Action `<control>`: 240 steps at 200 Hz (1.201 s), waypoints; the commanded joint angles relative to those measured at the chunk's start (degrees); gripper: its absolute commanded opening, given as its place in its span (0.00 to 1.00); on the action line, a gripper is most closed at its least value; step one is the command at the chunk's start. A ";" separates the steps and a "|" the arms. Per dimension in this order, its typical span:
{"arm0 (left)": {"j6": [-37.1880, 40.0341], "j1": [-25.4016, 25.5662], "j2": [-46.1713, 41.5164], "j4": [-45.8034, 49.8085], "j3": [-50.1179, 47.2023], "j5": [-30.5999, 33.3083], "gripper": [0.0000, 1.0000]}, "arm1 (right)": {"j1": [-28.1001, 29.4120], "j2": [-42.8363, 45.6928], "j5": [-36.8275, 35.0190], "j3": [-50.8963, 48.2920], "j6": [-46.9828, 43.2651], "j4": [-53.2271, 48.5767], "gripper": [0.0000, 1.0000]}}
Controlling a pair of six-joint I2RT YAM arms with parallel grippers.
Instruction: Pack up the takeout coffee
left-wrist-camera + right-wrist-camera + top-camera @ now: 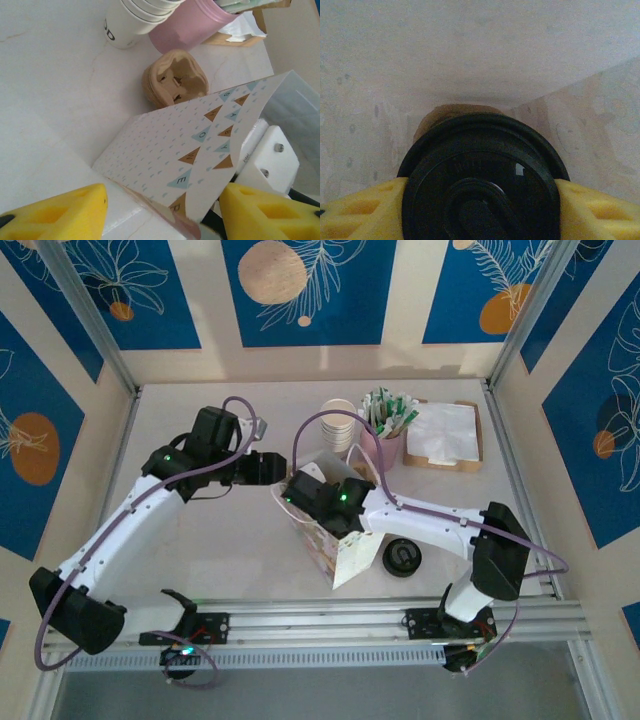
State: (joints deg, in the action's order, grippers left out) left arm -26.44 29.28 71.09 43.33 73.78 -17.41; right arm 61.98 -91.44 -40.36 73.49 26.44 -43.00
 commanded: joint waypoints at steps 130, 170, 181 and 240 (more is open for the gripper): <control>-1.46 -0.10 -9.60 0.45 -1.03 6.85 0.65 | -0.43 -2.02 4.41 2.69 3.55 -8.15 0.31; -2.95 -0.16 -11.52 -0.24 -3.67 6.86 0.65 | -0.51 -1.50 4.32 3.59 3.53 -8.50 0.32; -3.42 -0.10 -11.98 -0.65 -4.57 6.78 0.65 | -0.61 -1.40 4.40 3.70 3.62 -8.68 0.32; -4.63 -0.10 -12.73 -1.15 -7.30 5.72 0.64 | -0.75 -1.39 4.32 4.27 3.90 -8.80 0.36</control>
State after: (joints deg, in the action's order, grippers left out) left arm -30.06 29.28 59.31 42.85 67.64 -11.31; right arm 61.47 -93.01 -38.35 76.53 28.99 -47.88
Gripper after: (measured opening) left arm 0.646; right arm 0.637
